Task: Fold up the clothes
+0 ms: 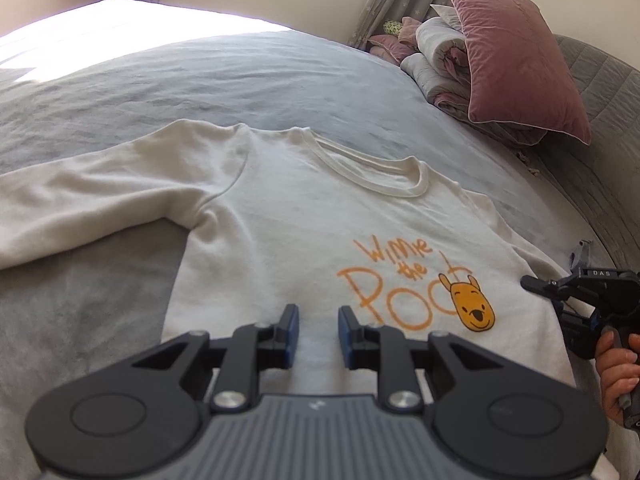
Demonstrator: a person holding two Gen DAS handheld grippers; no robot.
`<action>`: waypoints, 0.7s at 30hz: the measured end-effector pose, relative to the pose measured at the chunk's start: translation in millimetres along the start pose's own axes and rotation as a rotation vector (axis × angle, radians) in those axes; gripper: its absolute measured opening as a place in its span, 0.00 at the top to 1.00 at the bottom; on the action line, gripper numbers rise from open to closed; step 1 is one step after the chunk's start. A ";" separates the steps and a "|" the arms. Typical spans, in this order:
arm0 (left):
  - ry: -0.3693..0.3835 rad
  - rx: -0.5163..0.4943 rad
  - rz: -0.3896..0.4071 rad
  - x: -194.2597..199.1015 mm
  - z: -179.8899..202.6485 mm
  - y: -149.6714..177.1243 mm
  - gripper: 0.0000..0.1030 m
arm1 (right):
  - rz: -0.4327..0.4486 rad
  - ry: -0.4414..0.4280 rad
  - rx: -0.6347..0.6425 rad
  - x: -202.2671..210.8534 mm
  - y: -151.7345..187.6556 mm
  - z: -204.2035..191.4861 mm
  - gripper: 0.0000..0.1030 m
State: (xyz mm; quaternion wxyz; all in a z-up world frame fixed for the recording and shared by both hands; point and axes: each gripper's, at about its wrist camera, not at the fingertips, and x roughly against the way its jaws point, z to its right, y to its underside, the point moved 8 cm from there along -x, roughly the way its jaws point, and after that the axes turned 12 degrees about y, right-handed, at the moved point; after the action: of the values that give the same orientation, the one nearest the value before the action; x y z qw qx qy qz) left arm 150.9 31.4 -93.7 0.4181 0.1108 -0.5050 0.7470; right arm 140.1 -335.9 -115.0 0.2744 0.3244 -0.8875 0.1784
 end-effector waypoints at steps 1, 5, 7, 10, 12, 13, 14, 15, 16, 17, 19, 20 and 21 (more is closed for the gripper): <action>0.003 0.008 0.000 0.2 -0.8 -0.3 0.79 | 0.003 -0.001 0.000 0.7 0.3 -0.9 0.90; 0.011 0.039 0.001 0.7 -2.4 -1.8 0.79 | 0.037 0.000 -0.039 -0.2 -3.6 -0.2 0.84; 0.006 0.042 0.003 -0.9 -1.9 -3.2 0.79 | 0.060 0.011 -0.070 -3.8 -6.6 1.1 0.84; -0.002 0.041 0.009 -4.1 -1.0 -5.9 0.79 | 0.102 0.030 -0.098 -9.1 -10.3 1.1 0.84; -0.004 0.042 0.012 -4.9 -0.7 -6.9 0.79 | 0.147 0.039 -0.110 -9.8 -12.6 1.9 0.84; -0.005 0.043 0.013 -5.3 -0.7 -7.5 0.79 | 0.177 0.051 -0.112 -10.1 -14.5 2.7 0.85; -0.003 0.044 0.013 -4.7 -1.0 -7.5 0.79 | 0.209 0.074 -0.101 -9.6 -16.2 3.4 0.91; -0.004 0.043 0.013 -4.1 -1.3 -7.5 0.79 | 0.235 0.106 -0.075 -8.3 -17.3 3.8 0.94; -0.005 0.042 0.013 -3.5 -1.7 -7.4 0.79 | 0.252 0.134 -0.044 -6.9 -17.3 3.2 0.95; -0.006 0.043 0.013 -2.7 -2.3 -7.8 0.79 | 0.266 0.154 -0.013 -5.3 -16.3 1.7 0.95; -0.007 0.045 0.012 -1.3 -2.9 -8.5 0.79 | 0.269 0.180 0.033 -0.3 -12.8 -0.4 0.87; -0.006 0.046 0.011 -0.6 -3.0 -8.9 0.79 | 0.258 0.187 0.047 1.8 -9.1 -1.9 0.83; -0.006 0.046 0.009 0.1 -3.0 -9.2 0.79 | 0.236 0.188 0.054 3.0 -4.2 -3.8 0.82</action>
State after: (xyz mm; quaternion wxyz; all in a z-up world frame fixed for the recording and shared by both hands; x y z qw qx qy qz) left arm 158.4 35.4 -88.9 0.4104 0.1204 -0.4893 0.7600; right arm 142.4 -338.5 -109.7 0.3247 0.2068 -0.8847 0.2628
